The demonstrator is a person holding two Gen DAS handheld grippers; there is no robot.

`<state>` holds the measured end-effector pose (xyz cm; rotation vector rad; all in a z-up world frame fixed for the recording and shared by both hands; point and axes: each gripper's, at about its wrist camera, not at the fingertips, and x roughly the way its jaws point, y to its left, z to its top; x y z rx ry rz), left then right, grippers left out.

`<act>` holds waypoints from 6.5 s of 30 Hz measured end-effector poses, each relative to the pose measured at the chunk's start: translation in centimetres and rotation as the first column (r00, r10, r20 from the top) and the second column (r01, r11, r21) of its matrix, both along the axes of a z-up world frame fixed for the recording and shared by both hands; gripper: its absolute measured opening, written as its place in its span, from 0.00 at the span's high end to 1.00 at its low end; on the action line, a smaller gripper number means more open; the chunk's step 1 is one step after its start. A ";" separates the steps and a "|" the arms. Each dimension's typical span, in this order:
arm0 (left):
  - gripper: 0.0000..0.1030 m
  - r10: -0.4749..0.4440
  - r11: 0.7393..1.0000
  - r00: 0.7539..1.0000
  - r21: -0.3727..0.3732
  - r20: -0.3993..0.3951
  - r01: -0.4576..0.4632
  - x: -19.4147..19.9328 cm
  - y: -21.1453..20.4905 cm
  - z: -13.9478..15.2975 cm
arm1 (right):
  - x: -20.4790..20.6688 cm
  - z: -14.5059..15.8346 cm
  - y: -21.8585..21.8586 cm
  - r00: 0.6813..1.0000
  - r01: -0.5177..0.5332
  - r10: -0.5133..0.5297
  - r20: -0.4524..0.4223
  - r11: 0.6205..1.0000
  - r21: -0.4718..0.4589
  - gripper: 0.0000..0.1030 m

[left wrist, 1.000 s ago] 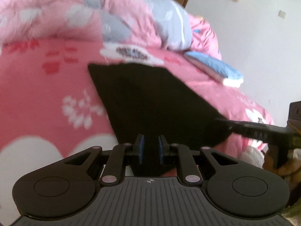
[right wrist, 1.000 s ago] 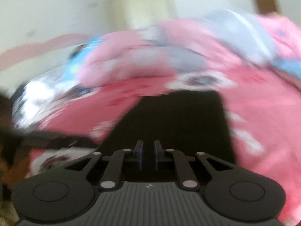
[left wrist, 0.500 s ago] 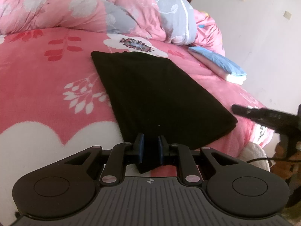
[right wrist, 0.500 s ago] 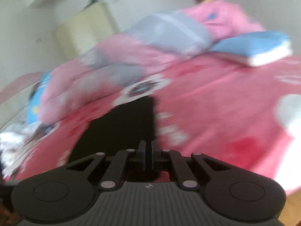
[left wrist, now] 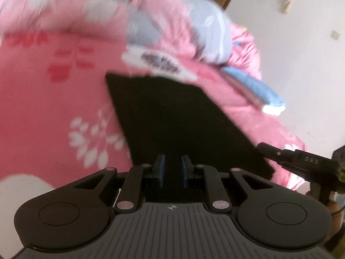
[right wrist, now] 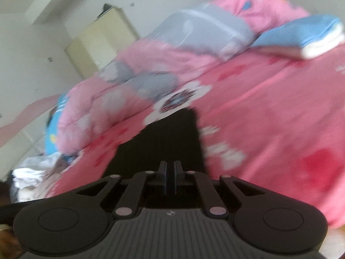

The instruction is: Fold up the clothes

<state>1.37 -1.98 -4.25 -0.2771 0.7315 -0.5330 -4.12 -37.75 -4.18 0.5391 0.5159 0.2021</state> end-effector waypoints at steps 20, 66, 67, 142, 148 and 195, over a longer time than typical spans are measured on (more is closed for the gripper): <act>0.81 0.013 0.996 0.999 0.090 0.052 -0.018 4.4 -0.5 -1.0 | 4.0 -2.2 -2.0 0.995 0.015 -0.009 -0.098 0.998 0.068 0.98; 0.59 0.115 0.983 0.993 0.145 0.008 -0.115 15.5 -2.1 0.2 | 23.9 -3.4 -5.4 0.948 -0.145 0.216 -0.234 0.947 0.287 0.87; 0.59 0.120 0.985 0.993 0.124 0.011 -0.120 15.6 -1.8 0.5 | 23.7 -2.9 -6.0 0.959 -0.124 0.190 -0.213 0.950 0.288 0.85; 0.27 0.077 0.910 0.996 0.411 -0.044 -0.053 -3.4 -8.2 2.8 | -3.4 4.4 6.4 0.996 -0.031 -0.006 -0.090 0.912 -0.409 0.81; 0.25 0.135 0.896 0.989 0.434 -0.063 -0.095 -2.9 -8.0 2.5 | -0.9 1.6 9.2 0.994 -0.072 0.019 -0.105 0.848 -0.525 0.81; 0.00 0.197 0.904 0.969 0.410 -0.150 -0.121 -2.4 -6.7 1.1 | -0.6 -0.1 10.5 0.996 -0.057 0.005 -0.085 0.776 -0.629 0.76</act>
